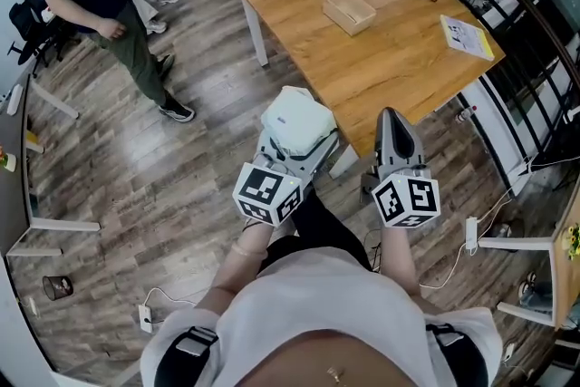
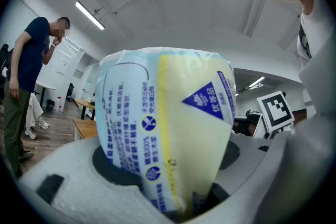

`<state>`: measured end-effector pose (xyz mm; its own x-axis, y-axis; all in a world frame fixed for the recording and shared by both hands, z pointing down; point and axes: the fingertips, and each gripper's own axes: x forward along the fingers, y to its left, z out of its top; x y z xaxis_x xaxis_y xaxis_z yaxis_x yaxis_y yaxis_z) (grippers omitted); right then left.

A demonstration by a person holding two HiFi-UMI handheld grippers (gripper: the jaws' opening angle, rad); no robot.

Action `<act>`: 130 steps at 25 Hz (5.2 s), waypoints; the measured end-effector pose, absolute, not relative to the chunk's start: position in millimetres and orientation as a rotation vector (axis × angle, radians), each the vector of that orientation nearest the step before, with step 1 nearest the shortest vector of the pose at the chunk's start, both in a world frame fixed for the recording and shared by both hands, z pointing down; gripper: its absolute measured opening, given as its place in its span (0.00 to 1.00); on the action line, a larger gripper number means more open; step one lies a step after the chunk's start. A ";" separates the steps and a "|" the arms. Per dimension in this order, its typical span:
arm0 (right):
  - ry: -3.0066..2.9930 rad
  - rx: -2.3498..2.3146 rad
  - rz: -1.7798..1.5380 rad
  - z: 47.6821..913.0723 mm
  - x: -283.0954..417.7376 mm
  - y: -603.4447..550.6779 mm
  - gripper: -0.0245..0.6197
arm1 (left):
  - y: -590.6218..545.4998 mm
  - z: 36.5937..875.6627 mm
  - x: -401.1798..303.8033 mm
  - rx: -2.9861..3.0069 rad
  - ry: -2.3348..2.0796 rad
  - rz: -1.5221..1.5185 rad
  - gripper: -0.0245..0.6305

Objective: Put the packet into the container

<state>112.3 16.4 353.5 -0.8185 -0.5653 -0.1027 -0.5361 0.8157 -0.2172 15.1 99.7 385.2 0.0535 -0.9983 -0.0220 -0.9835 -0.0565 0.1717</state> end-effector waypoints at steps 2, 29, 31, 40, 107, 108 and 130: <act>2.841 -0.870 -0.265 354.3 104.5 6.1 0.06 | 90.4 386.5 8.7 2.196 -2.078 -0.203 0.55; 2.880 -0.924 -0.236 354.8 -35.8 -147.8 0.06 | -66.1 392.6 -130.6 2.194 -2.008 -0.173 0.55; 2.878 -0.932 -0.243 355.9 -45.3 -158.6 0.06 | -77.3 393.5 -140.6 2.199 -1.999 -0.159 0.55; 2.869 -0.976 -0.271 366.2 -76.6 -197.5 0.06 | -119.1 399.5 -174.8 2.221 -1.959 -0.142 0.55; 2.721 -1.445 -0.476 404.3 -75.2 -300.0 0.06 | -334.7 454.5 -210.1 2.725 -1.156 0.568 0.55; 2.718 -1.453 -0.481 405.8 -73.3 -300.3 0.06 | -337.4 455.2 -208.5 2.738 -1.135 0.591 0.55; 2.682 -1.562 -0.548 423.4 -56.6 -293.3 0.06 | -349.0 523.8 -174.8 2.881 -0.419 1.270 0.55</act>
